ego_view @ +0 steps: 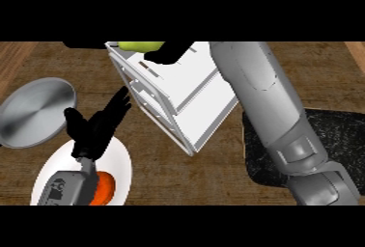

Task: Pick the pear from the tray and place it in the tiered basket

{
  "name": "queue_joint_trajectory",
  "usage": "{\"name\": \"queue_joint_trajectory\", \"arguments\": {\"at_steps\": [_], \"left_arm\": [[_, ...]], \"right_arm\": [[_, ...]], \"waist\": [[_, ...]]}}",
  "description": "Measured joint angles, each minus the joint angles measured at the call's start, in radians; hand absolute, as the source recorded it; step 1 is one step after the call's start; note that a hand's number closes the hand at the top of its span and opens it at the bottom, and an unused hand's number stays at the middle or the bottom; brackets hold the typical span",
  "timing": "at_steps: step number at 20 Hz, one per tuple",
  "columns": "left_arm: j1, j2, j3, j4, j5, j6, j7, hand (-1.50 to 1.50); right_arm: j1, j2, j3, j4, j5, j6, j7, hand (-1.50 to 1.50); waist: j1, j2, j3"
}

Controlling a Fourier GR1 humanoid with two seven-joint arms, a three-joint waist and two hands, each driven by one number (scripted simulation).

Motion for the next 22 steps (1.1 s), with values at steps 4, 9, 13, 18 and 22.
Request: {"name": "queue_joint_trajectory", "arguments": {"at_steps": [4,9,13,18,22], "left_arm": [[0.002,-0.005,0.002,0.020,0.002,-0.007,-0.017,0.00],[-0.020,-0.003,0.010,0.030,0.005,-0.009,-0.012,0.00],[-0.012,-0.004,0.013,0.021,0.002,-0.003,-0.007,0.00],[0.014,0.002,0.017,0.005,0.000,-0.004,-0.014,0.00],[0.004,0.005,0.031,0.020,0.006,-0.006,-0.021,0.00]], "right_arm": [[-0.030,0.012,0.064,0.070,-0.113,-0.041,-0.072,-1.50],[-0.062,0.018,0.143,0.097,-0.238,-0.155,-0.153,-1.50],[-0.088,0.018,0.134,0.105,-0.263,-0.258,-0.165,-1.50],[-0.090,-0.041,0.039,0.133,-0.306,-0.310,-0.110,-1.50],[-0.063,-0.142,-0.003,0.161,-0.314,-0.274,-0.088,-1.50]], "waist": [[0.006,0.000,0.000],[0.009,-0.001,0.000],[-0.004,-0.004,0.000],[-0.017,-0.005,0.000],[-0.025,-0.004,0.000]]}}
